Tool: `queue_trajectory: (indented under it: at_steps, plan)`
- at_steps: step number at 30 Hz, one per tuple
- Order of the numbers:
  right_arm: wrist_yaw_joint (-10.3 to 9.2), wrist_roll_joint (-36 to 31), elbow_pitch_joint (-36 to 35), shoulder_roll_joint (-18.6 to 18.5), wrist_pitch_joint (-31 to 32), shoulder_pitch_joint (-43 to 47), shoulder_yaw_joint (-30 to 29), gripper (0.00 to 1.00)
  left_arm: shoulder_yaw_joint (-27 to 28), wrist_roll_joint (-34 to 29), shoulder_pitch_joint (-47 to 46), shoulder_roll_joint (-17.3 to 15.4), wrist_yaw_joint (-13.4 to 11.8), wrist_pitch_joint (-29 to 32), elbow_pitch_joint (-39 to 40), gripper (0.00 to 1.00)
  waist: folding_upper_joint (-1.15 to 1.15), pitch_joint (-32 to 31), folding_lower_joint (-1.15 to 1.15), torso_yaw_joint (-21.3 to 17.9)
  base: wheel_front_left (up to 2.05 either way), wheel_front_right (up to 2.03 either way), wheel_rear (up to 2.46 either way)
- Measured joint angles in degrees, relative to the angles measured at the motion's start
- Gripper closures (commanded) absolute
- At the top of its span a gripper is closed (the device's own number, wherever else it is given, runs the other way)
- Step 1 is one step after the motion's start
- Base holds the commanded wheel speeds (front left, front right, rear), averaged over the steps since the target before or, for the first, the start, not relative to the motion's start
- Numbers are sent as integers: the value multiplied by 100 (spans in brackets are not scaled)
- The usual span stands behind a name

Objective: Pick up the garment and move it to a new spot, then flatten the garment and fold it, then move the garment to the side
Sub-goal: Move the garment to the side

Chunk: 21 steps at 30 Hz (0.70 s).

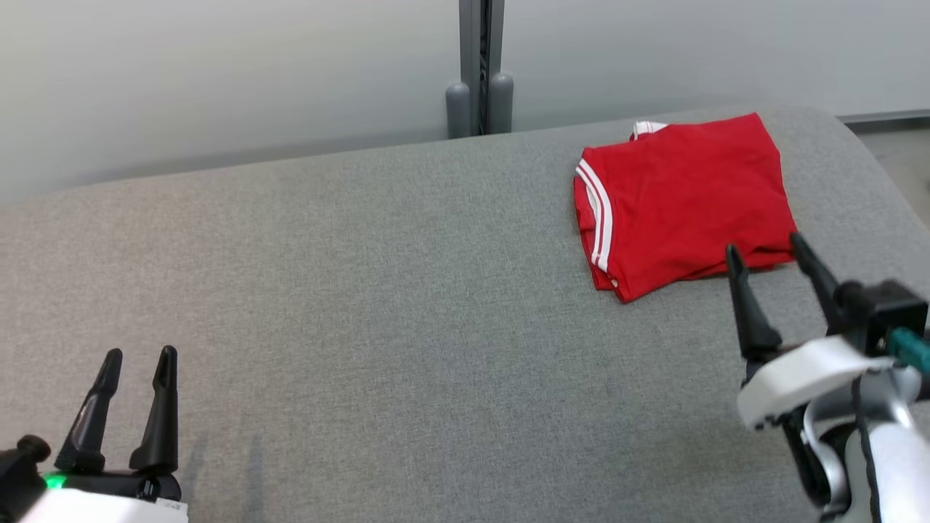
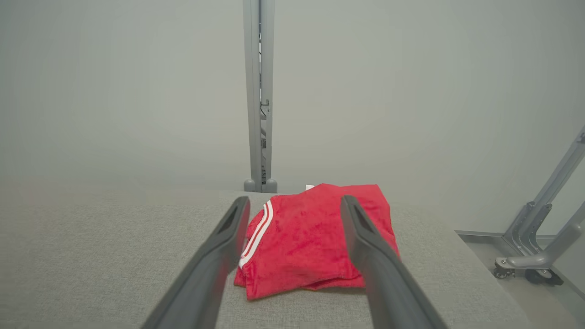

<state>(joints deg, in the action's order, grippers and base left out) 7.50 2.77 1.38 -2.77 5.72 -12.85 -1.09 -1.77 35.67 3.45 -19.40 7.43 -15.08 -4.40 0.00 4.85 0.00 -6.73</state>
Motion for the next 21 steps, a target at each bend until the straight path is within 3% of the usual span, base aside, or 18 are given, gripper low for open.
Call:
queue_trajectory:
  at_steps: [12,21]
  plan:
    - [0,576,744,3,-1784,859,368,0,160,-147,343,489,0,0,68,0,0,-381,0,240,0,0,0]
    - [0,697,706,4,-2054,1000,531,0,286,-815,574,691,0,0,-148,0,0,-466,0,353,0,0,0]
